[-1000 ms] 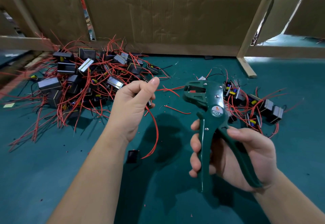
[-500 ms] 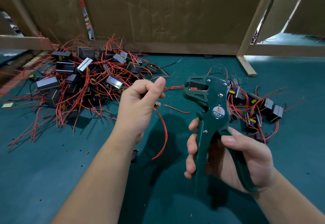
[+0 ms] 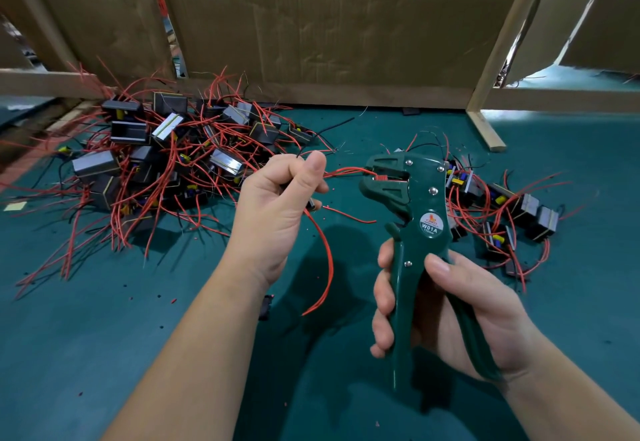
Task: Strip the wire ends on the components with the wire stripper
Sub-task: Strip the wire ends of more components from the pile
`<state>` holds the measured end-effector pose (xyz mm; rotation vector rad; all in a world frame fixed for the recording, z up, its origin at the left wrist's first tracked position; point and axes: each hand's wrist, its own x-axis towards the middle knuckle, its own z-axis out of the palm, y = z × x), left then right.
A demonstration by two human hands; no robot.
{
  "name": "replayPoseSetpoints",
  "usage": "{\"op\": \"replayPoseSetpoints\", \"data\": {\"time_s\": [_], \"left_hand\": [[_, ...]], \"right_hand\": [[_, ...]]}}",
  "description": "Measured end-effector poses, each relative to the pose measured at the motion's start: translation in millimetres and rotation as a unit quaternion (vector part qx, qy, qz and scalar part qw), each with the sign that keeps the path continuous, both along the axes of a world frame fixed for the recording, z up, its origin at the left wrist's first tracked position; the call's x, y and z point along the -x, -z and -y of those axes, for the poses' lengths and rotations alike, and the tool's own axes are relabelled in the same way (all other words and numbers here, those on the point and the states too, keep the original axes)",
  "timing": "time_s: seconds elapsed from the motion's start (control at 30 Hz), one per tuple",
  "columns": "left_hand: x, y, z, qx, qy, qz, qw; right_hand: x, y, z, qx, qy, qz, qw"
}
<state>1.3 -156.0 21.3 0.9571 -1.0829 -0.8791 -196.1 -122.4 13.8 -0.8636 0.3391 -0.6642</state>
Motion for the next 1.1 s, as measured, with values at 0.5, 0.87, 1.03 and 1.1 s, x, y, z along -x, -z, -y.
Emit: {"op": "replayPoseSetpoints", "data": {"time_s": [0.5,0.87,1.03,1.1], "left_hand": [[6,8,1,-0.12,-0.007,0.117,0.986],[11,13,2,-0.157,0.059,0.009,0.986],[-2,9,5,-0.069,-0.103,0.224,0.967],[-12,9,5,-0.054,-0.216,0.317,0.922]], "right_hand": [[-13,-6,2,-0.076,0.178,-0.072,0.978],[-17,4,0,-0.091,0.047,-0.023,0.995],[-11,5,7,0.062,0.294,-0.051,0.953],[-5,3,11,0.09,0.354,-0.066,0.928]]}}
